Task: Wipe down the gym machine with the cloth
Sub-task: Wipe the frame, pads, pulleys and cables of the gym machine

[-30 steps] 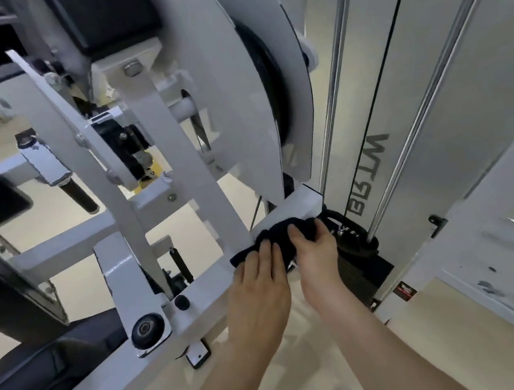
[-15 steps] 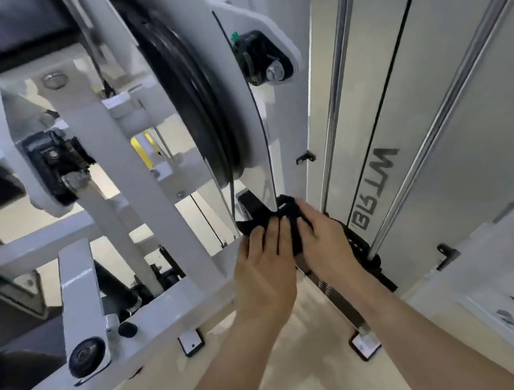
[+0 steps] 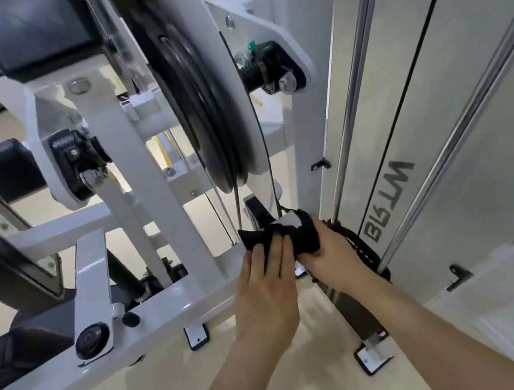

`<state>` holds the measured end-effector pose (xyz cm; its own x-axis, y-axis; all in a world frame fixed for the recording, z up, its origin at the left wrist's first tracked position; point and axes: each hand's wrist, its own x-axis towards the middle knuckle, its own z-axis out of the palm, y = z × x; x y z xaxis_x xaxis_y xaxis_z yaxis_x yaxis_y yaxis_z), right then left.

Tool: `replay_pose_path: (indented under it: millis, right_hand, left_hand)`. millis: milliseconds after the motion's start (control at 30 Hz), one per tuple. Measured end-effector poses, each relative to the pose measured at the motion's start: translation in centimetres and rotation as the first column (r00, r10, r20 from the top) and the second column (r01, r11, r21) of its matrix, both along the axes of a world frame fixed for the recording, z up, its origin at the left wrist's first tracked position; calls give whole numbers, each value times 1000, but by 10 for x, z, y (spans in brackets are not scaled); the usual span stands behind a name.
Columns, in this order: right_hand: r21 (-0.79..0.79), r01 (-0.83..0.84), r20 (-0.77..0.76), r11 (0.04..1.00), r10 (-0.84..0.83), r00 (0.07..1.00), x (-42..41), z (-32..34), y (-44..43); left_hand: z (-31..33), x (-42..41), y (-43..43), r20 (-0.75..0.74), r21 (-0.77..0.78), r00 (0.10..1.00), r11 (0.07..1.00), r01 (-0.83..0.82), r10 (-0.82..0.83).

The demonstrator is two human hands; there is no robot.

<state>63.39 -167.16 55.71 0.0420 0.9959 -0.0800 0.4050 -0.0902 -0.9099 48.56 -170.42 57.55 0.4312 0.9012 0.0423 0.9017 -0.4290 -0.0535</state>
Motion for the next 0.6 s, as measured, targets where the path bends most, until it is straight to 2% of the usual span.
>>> replay_pose_path:
  millis: [133,200,233,300,367,400,433,467,500,533,567,600]
  right_hand:
    - [-32,123,-57,992,-124,991,2,-9,-19]
    - [-70,210,-160,975,-219,963,12,-3,-22]
    - [-97,273,-223,957,-288,931,18,4,-15]
    - [-101,317,-252,943,-333,909,28,23,7]
    - [-35,151,-140,988,-154,978,25,44,22]
    - [-6,8,-32,1000,-8,999,17,50,25]
    - [-6,-119,98,993,119,988,8,50,25]
    - [-33,-179,229,983,182,956,-1,45,25]
    - [-68,-158,352,985,172,920,-6,39,26]
    - [-86,-100,428,991,127,895,-8,34,31]
    - [-136,-58,446,989,113,888,-9,34,39]
    - [-194,-44,414,980,123,902,-9,32,51]
  left_hand:
    - [8,-6,-18,-60,-167,996,984,57,-67]
    - [21,4,-24,-15,-244,993,964,108,-115]
    - [32,8,-26,54,-232,983,956,181,-173]
    - [64,18,-22,140,13,933,943,332,-330]
    - [99,26,-5,108,273,906,889,368,-408]
    - [120,32,5,53,326,916,874,361,-398]
    - [138,39,17,-93,295,938,891,346,-333]
    - [149,46,30,-358,231,903,914,333,-238]
    - [156,52,42,-602,169,786,940,297,-140]
    - [163,56,49,-769,82,633,967,242,-93]
    - [168,58,52,-891,40,450,979,202,-56]
    - [169,58,54,-925,-13,374,991,132,-62]
